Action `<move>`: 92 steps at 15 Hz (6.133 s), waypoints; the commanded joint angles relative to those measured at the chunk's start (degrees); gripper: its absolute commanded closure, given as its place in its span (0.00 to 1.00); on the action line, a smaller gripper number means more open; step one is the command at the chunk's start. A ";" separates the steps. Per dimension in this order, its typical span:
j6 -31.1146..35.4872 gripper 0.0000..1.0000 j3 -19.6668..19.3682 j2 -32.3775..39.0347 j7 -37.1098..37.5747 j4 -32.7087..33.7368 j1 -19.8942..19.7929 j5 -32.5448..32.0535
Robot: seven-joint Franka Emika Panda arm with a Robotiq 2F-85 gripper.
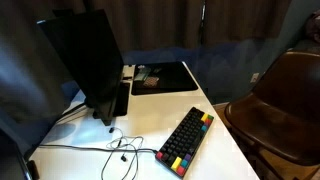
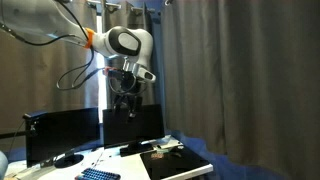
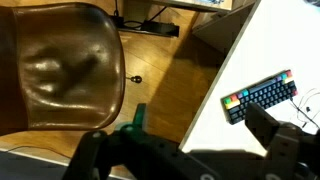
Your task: Press a button on the keyboard
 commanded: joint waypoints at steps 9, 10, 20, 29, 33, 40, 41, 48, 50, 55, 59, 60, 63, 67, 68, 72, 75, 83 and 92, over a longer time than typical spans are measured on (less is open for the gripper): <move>-0.23 0.00 1.51 0.38 -0.95 -0.35 -0.27 -0.09; -0.07 0.00 2.93 0.70 -1.55 -1.33 0.86 -0.36; 13.53 0.00 19.46 12.03 -6.74 -7.19 16.39 3.93; 17.91 0.00 22.12 18.52 -9.63 -5.56 18.10 3.41; 17.91 0.00 22.12 18.50 -9.77 -5.34 18.10 3.41; 38.76 0.00 25.92 29.50 -6.49 -2.99 19.80 4.29; 42.16 0.00 26.38 31.35 -5.28 -2.76 19.88 3.44; 56.11 0.34 26.64 43.37 1.38 1.32 20.71 -1.27; 57.52 0.49 26.20 46.26 3.81 3.02 21.24 -2.97; 59.28 0.84 24.74 51.79 8.79 6.94 22.91 -6.46; 60.19 1.00 22.95 54.58 12.18 9.30 24.43 -8.60; 60.31 1.00 22.51 55.14 12.95 9.84 24.78 -9.00; 60.76 1.00 21.20 56.71 14.98 11.09 25.78 -9.97; 60.07 1.00 20.11 58.03 16.58 12.21 26.55 -10.56; 59.95 1.00 19.93 58.28 16.78 12.43 26.66 -10.52; 59.68 1.00 19.91 58.91 17.22 12.66 26.70 -10.07; 59.65 1.00 20.04 59.29 17.75 12.57 26.56 -9.59; 60.21 1.00 20.54 59.90 18.26 12.56 26.38 -8.95; 60.05 1.00 20.64 60.74 18.71 12.87 26.71 -8.72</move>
